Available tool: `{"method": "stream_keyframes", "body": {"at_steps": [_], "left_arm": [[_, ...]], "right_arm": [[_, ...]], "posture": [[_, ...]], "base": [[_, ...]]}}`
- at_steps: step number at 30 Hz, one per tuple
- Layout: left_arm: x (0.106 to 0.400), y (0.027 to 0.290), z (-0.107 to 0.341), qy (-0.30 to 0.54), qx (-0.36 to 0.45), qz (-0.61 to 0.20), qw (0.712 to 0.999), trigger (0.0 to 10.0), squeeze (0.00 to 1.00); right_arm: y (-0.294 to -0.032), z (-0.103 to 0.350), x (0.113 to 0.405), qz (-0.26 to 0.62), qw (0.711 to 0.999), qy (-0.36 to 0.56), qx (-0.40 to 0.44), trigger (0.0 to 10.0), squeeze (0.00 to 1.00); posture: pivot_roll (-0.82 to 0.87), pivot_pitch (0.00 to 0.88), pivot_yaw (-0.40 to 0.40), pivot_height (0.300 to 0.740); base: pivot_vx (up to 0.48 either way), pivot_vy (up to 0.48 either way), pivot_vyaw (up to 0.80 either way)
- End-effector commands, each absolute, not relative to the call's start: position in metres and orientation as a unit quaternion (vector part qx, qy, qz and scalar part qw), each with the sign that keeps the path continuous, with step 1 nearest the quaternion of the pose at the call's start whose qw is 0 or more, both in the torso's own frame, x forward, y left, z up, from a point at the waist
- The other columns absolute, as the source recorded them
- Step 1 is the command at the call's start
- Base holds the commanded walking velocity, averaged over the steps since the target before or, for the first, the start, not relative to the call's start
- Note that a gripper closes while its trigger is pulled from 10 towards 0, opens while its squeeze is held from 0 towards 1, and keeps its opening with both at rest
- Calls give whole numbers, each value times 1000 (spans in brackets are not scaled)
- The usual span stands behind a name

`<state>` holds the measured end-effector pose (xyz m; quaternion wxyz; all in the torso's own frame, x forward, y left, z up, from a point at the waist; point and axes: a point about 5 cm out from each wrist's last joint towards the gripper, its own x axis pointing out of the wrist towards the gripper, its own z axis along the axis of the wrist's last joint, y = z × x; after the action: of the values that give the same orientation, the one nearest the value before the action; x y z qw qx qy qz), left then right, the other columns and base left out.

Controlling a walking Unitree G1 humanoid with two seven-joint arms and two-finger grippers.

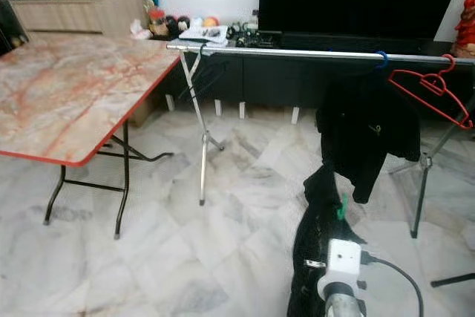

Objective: Hang hanger

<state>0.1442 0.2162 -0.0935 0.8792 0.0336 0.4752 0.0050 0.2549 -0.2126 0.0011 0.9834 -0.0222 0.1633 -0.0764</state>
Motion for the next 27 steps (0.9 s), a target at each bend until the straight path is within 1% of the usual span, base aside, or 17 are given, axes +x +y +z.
{"method": "stream_keyframes", "body": {"at_steps": [1,2,4,5,7,8,10,11,14,16,18,20,21,22,25,27], "left_arm": [[152,221,-89,457,44,6,888,10000,0],[166,223,-81,427,57,-1,902,10000,0],[175,224,-76,409,63,-4,910,10000,0],[188,225,-69,382,72,-6,921,10000,0],[200,226,-60,355,83,-15,931,10000,0],[207,225,-56,340,98,-29,935,10000,0],[218,221,-48,313,129,-60,939,10000,0],[229,216,-39,281,162,-97,941,10000,0],[235,212,-33,260,182,-120,941,10000,0],[241,207,-28,241,191,-142,941,10000,0],[250,198,-21,223,206,-190,934,10000,0],[257,189,-15,214,232,-245,917,10000,0],[257,189,-15,214,232,-245,917,10000,0],[258,186,-13,213,250,-269,905,10000,0],[260,178,-11,213,308,-350,859,10000,0],[264,173,-9,211,317,-367,849,10000,0]], "right_arm": [[-215,2,258,-66,981,175,-50,10000,0],[-218,-2,258,-52,974,203,-81,10000,0],[-220,-4,259,-44,970,218,-99,10000,0],[-222,-7,259,-25,961,242,-131,10000,0],[-223,-10,259,4,951,263,-164,10000,0],[-220,-12,259,37,943,273,-187,10000,0],[-215,-15,258,90,930,283,-217,10000,0],[-212,-16,258,125,920,289,-231,10000,0],[-212,-15,259,138,917,292,-236,10000,0],[-212,-14,260,164,911,294,-236,10000,0],[-212,-10,262,199,905,291,-237,10000,0],[-208,-1,265,258,893,265,-257,10000,0],[-208,-1,265,258,893,265,-257,10000,0],[-206,2,265,288,884,257,-262,10000,0],[-205,14,264,370,853,243,-277,10000,0],[-208,22,262,404,836,239,-285,10000,0]], "posture": [[72,23,49,740],[72,26,49,740],[77,28,47,740],[77,28,47,740],[80,28,47,740],[80,29,46,740],[80,28,46,740],[82,30,45,740],[82,30,45,740],[84,30,45,740],[85,31,45,740],[89,33,46,740],[89,33,46,740],[88,34,47,740],[80,38,44,740],[75,44,39,740]], "base": [[0,0,0],[0,0,0],[0,0,0],[0,0,0],[0,0,0],[0,0,0],[0,0,0],[0,0,0],[0,0,0],[0,0,0],[0,0,0],[0,0,0],[0,0,0],[0,0,0],[0,0,0],[0,0,0]]}}
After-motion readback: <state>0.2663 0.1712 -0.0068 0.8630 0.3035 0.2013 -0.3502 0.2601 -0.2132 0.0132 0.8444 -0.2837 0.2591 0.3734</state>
